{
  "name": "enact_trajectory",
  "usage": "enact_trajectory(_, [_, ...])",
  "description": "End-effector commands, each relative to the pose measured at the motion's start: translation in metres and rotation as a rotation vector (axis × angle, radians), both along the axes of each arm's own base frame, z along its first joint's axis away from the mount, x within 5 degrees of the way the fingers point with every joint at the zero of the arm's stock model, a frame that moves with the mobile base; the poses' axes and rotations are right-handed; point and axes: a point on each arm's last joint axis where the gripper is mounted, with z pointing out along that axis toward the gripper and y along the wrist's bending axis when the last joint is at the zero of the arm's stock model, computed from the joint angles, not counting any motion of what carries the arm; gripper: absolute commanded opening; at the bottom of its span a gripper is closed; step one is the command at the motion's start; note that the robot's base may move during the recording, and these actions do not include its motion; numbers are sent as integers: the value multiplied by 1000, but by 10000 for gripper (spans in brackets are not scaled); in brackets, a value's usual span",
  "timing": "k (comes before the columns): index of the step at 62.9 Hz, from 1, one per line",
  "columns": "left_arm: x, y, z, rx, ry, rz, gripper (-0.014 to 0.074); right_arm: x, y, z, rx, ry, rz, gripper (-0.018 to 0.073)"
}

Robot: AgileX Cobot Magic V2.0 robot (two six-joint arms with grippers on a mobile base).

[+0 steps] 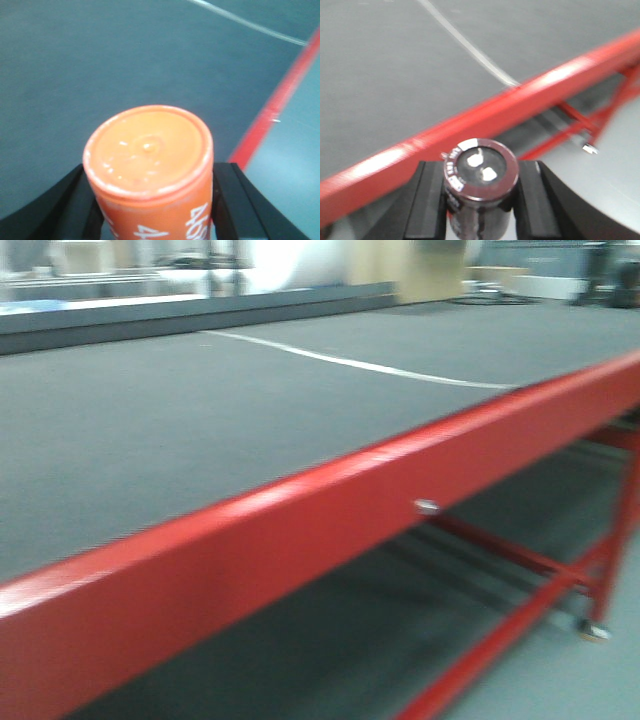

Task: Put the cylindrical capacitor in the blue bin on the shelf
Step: 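Drive the base away from the table holding both cylinders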

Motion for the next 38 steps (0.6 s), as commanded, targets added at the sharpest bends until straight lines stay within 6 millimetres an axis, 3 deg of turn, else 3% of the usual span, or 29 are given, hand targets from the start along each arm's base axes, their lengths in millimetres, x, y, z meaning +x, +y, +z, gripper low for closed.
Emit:
enact_trajectory(1, [-2,-1,4,-8,-26,-9,-111,-2,-1,5,2,-43,-3,-162])
enact_trajectory(38, [-2,-1,4,-8,-26,-9,-111,-2,-1,5,2,-43,-3,-162])
